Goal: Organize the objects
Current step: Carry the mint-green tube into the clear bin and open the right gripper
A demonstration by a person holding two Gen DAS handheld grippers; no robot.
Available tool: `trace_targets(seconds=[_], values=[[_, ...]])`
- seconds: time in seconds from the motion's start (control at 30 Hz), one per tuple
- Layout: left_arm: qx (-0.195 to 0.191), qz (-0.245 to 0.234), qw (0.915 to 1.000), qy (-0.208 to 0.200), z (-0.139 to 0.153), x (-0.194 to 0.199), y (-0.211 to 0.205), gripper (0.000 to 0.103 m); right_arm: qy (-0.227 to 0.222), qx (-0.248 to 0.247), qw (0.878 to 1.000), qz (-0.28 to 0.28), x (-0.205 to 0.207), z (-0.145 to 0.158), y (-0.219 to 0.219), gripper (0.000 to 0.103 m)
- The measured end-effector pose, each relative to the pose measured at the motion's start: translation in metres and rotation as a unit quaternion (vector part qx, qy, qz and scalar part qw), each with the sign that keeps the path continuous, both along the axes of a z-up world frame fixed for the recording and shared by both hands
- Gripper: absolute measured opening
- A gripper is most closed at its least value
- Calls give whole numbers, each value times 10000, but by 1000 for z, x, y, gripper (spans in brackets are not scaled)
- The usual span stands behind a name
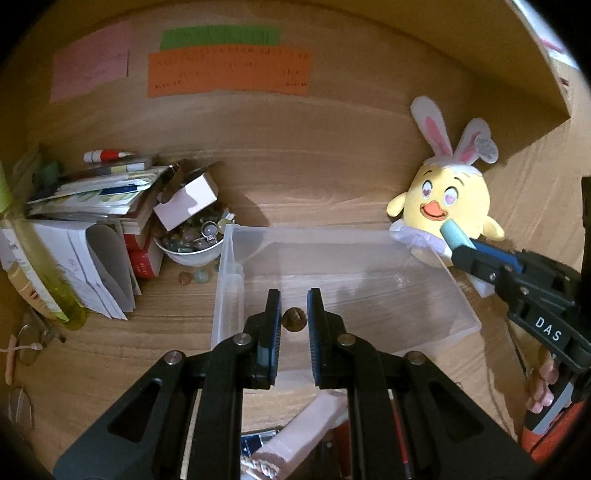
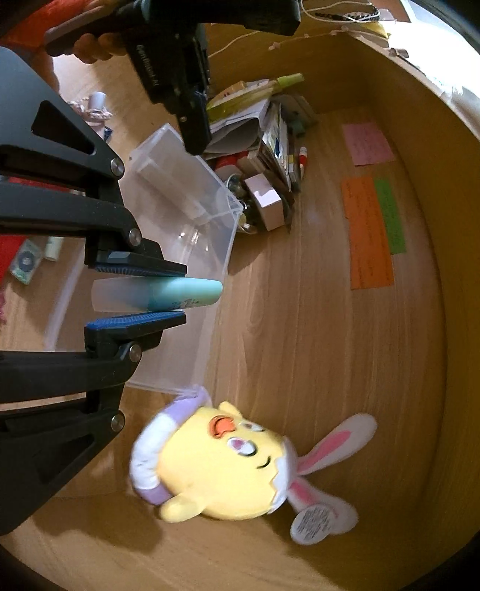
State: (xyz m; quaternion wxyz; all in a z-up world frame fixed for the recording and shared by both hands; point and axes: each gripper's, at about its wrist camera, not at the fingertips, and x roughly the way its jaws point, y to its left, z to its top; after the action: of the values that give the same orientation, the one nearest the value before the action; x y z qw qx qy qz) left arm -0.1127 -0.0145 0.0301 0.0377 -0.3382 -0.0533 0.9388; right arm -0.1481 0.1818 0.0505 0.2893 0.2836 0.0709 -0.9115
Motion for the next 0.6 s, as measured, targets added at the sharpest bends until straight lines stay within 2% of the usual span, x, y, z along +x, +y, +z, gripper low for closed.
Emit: trace_targets(seconds=[0.23,0.5,0.6], values=[[-27,-9,9999,-164,-4,-19,-1,13,-62,93,9999,86,-21,-4,-19,16],[-63,-41,9986,-518,-20,-40,-3,13,-481,245,9984,179,-41,-32,-26,16],[-190,-78,9973,-707,-30,-48,2,13,-577,358,9975,178,-46,-42,-29,16]])
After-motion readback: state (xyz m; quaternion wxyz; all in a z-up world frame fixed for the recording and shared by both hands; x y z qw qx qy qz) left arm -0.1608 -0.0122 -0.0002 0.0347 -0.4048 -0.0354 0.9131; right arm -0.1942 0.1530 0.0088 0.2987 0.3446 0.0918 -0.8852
